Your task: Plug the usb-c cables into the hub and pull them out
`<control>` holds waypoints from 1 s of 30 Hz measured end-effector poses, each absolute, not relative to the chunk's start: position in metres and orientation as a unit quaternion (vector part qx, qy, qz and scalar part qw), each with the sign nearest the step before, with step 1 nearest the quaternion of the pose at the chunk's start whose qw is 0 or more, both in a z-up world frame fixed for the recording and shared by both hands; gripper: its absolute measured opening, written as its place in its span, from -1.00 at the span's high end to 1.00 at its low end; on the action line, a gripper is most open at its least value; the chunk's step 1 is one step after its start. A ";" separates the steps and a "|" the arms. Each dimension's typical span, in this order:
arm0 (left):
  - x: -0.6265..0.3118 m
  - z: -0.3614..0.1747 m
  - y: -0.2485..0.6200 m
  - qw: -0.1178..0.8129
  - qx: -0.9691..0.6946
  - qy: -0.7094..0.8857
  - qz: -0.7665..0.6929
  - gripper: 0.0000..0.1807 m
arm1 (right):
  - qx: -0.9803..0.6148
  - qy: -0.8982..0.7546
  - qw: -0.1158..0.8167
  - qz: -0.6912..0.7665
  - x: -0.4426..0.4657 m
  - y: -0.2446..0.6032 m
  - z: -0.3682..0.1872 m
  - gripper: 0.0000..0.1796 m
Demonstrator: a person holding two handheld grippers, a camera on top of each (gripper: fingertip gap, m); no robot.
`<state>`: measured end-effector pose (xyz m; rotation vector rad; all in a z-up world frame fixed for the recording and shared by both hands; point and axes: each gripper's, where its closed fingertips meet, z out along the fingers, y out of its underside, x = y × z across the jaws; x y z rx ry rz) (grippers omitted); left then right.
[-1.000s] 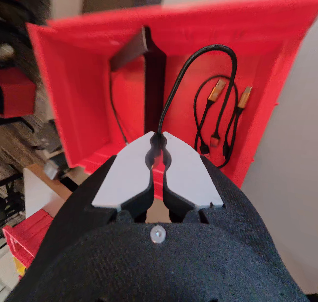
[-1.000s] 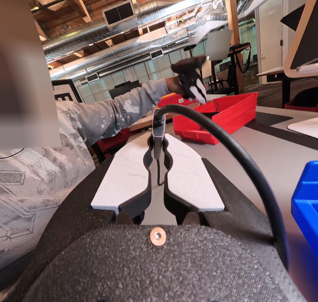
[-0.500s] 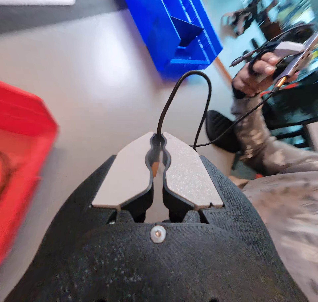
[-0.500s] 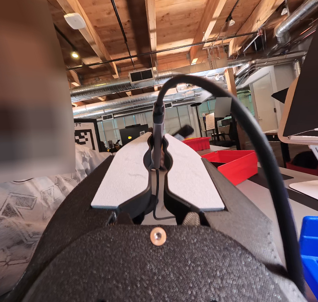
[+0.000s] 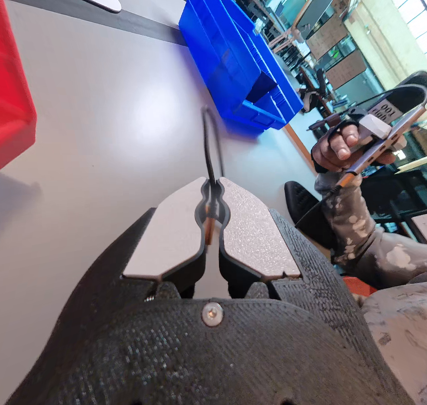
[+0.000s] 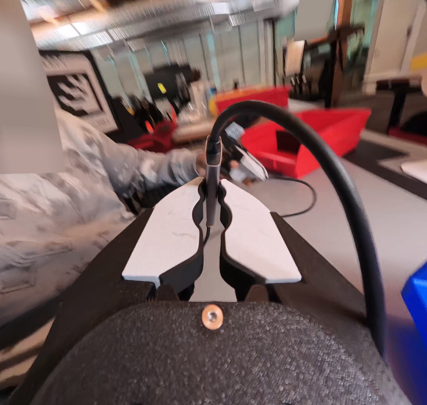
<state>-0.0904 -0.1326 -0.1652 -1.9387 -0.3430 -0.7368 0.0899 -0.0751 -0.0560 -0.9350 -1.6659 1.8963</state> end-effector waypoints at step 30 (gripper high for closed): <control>-0.131 -0.216 -0.168 0.050 -0.627 0.751 0.201 0.56 | -0.377 -0.617 0.172 0.669 0.075 -0.080 -0.093 0.90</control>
